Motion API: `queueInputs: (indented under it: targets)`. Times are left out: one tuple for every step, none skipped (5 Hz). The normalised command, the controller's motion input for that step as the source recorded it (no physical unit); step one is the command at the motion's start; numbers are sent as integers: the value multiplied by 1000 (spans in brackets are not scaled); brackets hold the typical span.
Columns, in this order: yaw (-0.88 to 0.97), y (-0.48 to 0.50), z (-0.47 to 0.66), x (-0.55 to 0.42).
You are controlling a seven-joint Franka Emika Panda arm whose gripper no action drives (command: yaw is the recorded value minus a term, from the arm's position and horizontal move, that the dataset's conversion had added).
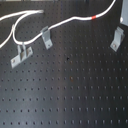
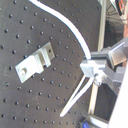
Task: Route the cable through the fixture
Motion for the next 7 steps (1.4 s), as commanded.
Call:
queueInputs:
  targets:
    - [0, 13, -1, -24]
    - [46, -41, -5, -207]
    - [-566, -62, 140, -129]
    - [-829, -102, 158, -51]
    - [-6, 10, 44, -27]
    - [729, -20, 409, -176]
    - [960, 36, 427, -79]
